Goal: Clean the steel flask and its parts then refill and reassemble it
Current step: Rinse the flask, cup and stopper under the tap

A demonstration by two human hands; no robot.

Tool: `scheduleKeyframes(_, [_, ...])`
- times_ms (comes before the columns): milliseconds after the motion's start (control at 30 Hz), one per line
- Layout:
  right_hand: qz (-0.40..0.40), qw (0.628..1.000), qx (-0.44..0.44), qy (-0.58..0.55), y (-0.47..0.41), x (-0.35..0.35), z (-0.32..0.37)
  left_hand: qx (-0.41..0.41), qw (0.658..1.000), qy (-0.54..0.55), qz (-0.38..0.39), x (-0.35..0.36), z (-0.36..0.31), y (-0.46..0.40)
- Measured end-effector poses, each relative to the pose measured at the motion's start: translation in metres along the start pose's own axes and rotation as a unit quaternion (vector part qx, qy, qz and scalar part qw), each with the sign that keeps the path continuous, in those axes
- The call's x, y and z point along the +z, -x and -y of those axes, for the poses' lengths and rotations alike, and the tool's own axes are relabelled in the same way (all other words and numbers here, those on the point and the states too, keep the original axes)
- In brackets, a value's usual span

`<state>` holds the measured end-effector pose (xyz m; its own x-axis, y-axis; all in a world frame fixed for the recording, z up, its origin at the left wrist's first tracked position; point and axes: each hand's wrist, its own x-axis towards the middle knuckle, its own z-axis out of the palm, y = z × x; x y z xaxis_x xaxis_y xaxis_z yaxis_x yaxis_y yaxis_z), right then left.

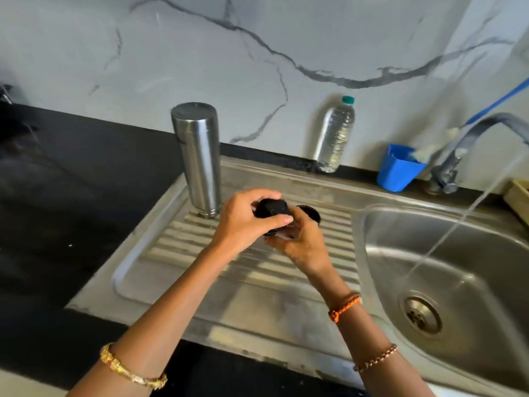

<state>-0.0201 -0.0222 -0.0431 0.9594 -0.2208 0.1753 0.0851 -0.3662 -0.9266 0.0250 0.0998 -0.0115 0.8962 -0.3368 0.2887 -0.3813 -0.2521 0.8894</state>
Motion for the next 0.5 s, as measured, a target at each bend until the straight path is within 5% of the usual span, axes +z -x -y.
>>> scheduleKeyframes(200, [0.006,1.0,0.0,-0.017,-0.024,0.049,0.012,0.007,0.999,0.044,-0.009,-0.053,0.037,-0.006])
scheduleKeyframes(367, [0.031,0.99,0.056,-0.123,-0.04,0.081,0.026,-0.104,0.983,0.145,-0.051,-0.089,0.062,-0.007])
scheduleKeyframes(500, [0.013,0.999,0.029,0.024,-0.052,0.093,0.034,-0.205,0.967,0.144,-0.049,-0.105,0.082,0.001])
